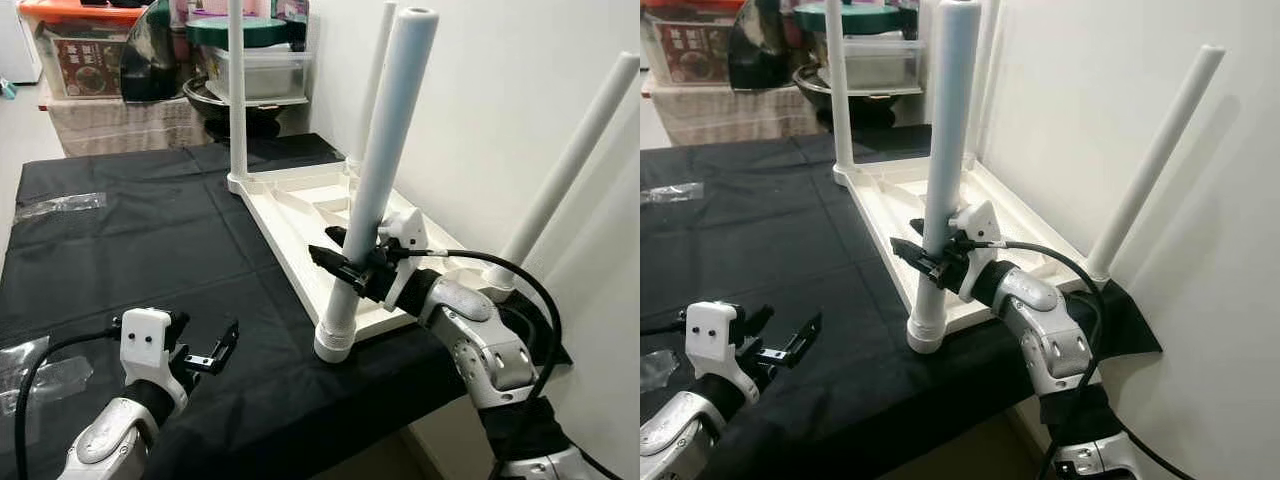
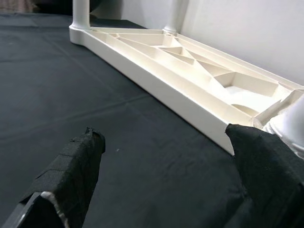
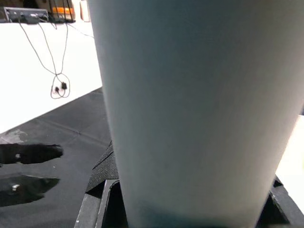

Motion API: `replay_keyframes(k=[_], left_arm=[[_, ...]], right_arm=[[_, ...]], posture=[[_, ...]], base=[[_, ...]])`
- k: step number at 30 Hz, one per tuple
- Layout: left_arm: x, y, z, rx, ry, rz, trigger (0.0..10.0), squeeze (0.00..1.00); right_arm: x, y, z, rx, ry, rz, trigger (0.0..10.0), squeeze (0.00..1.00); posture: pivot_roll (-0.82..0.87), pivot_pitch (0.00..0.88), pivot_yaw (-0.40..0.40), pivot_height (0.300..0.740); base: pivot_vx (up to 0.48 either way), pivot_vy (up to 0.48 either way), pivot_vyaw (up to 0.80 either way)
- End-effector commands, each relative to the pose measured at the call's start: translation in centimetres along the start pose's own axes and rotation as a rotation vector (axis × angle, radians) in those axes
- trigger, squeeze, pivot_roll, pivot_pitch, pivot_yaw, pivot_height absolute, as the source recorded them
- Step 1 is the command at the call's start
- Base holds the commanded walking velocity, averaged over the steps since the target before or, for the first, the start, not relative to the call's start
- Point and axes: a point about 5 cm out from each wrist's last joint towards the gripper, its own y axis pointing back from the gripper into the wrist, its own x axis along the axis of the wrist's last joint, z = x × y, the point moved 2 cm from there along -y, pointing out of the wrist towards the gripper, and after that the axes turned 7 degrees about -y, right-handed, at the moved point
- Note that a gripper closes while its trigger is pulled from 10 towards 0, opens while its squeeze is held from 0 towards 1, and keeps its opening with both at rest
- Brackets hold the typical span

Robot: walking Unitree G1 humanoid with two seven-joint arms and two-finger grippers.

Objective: Building children table

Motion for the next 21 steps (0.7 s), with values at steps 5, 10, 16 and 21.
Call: replay_keyframes(k=[5,10,16,21], left_arm=[[-0.5,-0.1,0.2,-0.012,0.026,-0.02,10.0,0.0],[-0.6,0.0,0.3,-0.013,0.03,-0.023,10.0,0.0],[-0.6,0.2,0.3,-0.005,0.028,-0.023,10.0,0.0],[-0.6,0.4,0.2,-0.001,0.029,-0.026,10.0,0.0]], right_arm=[[-1.5,0.6,0.2,0.038,-0.093,-0.074,10.0,0.0],[-1.2,0.9,0.3,0.139,-0.138,-0.083,10.0,0.0],[-1.3,0.6,-0.3,0.188,-0.123,-0.099,10.0,0.0],[-1.6,0.4,-1.0,0.213,-0.117,-0.105,10.0,0.0]], posture=[[0.08,0.0,-0.086,0.74],[0.09,0.0,-0.099,0.74],[0.1,0.0,-0.105,0.74],[0.11,0.0,-0.108,0.74]], base=[[0.0,0.0,0.0],[0.0,0.0,0.0],[0.0,0.0,0.0],[0.0,0.0,0.0]])
